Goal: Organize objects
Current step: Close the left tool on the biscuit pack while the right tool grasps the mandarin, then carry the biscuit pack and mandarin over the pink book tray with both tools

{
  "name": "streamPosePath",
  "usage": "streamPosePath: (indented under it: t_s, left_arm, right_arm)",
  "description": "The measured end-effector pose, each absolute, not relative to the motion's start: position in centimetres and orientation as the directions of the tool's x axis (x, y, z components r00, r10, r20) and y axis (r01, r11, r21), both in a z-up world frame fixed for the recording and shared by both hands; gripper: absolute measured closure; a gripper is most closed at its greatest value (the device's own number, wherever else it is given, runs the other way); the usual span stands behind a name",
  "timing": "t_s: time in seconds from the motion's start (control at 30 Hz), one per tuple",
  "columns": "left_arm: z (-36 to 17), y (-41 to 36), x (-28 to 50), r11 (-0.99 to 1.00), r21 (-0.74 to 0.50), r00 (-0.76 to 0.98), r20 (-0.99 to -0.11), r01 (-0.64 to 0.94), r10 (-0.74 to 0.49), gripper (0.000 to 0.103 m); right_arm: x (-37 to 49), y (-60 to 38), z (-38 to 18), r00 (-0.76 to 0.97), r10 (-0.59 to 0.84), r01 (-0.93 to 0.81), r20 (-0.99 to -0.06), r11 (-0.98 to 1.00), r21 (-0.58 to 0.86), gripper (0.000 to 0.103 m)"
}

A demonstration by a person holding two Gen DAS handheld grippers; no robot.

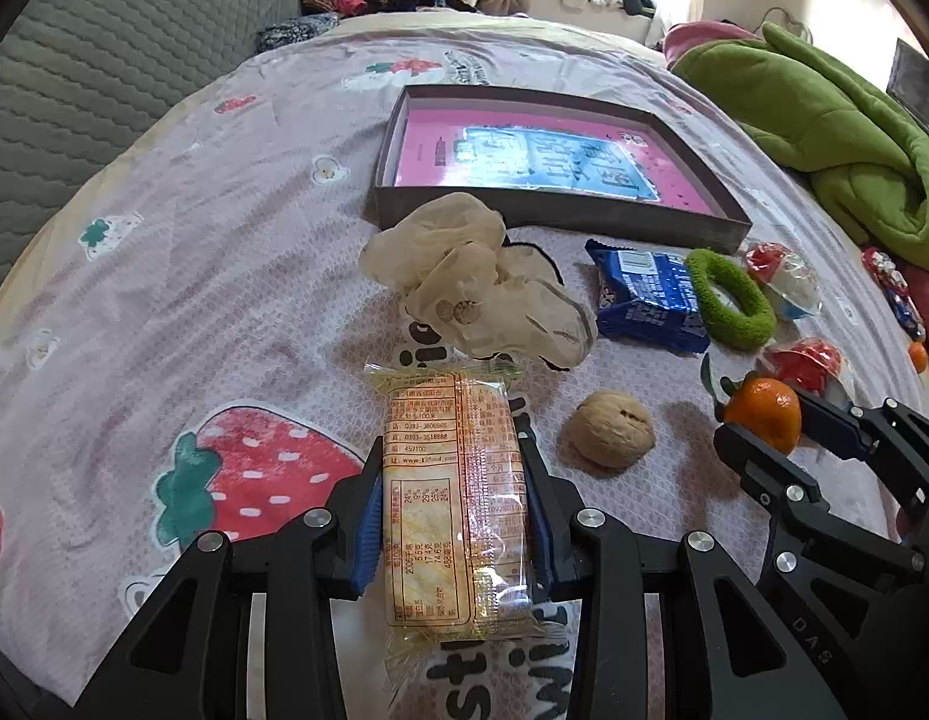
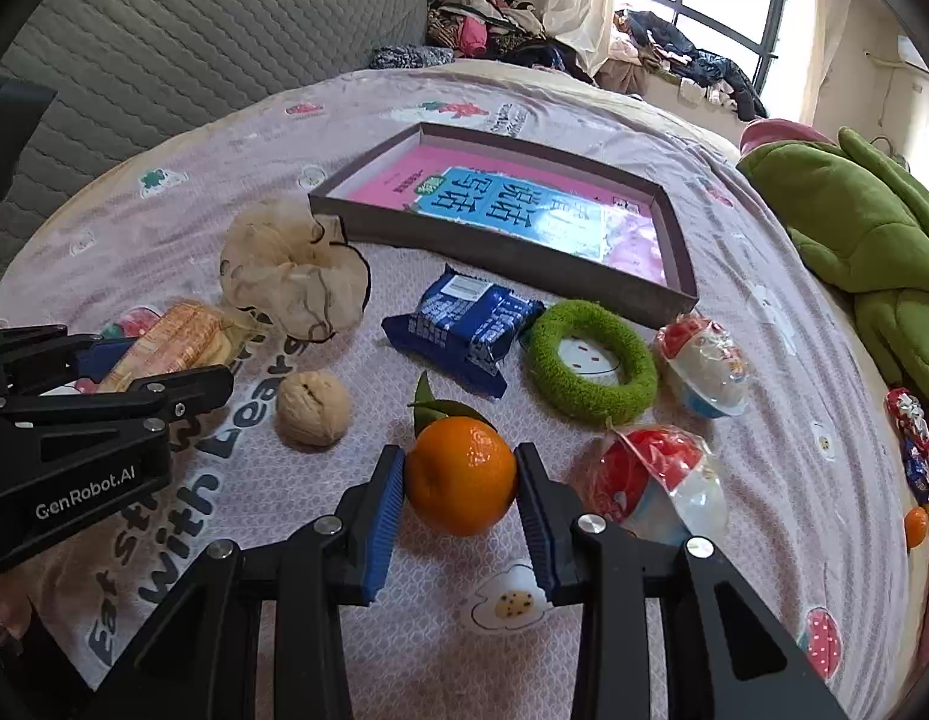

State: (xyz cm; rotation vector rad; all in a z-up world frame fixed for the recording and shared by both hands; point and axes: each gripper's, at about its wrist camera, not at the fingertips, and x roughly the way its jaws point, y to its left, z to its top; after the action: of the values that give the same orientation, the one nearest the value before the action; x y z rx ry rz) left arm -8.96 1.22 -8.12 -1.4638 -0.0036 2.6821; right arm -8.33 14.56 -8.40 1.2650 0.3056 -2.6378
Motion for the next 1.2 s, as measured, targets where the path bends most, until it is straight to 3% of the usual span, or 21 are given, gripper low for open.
streamPosePath:
  t_s: [1.2]
  left_arm:
    - [-0.8,2.2,-9.4,-0.994,-0.038,-0.63,-0.771,-0.104,0.096,0.063]
  right_arm:
    - [-8.1,16.2,-3.1,-0.693,-0.127,0.236,-0.709,-0.97,-0.057,0.066]
